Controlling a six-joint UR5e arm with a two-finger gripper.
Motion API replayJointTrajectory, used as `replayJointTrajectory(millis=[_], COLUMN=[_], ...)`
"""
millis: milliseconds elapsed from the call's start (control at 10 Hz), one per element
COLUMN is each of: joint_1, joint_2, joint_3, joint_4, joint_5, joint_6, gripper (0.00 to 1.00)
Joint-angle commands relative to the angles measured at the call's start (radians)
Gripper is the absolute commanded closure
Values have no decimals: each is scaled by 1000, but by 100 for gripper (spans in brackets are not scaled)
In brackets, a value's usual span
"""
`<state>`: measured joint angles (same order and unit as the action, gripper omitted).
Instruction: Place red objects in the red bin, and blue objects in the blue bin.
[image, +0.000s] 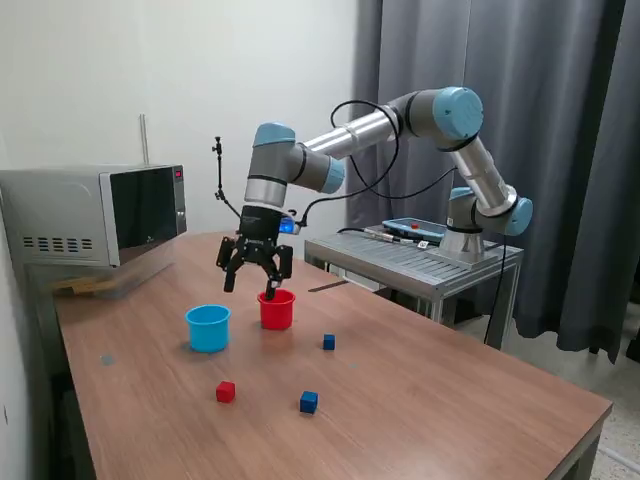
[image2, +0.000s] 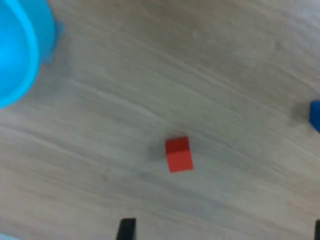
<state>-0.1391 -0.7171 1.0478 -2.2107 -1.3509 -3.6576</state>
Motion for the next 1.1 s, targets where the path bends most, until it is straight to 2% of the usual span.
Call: replayJointTrajectory(millis=[0, 100, 500, 600, 1000], joint_1=[6, 4, -4, -5, -5], joint_2=[33, 54, 129, 148, 220], joint_3=[-53, -89, -159, -184, -252], joint_4=[0, 0, 0, 0, 0], joint_5=[57, 91, 101, 116, 121], joint_6=[-16, -18, -15, -16, -4], gripper=[0, 0, 0, 0, 0])
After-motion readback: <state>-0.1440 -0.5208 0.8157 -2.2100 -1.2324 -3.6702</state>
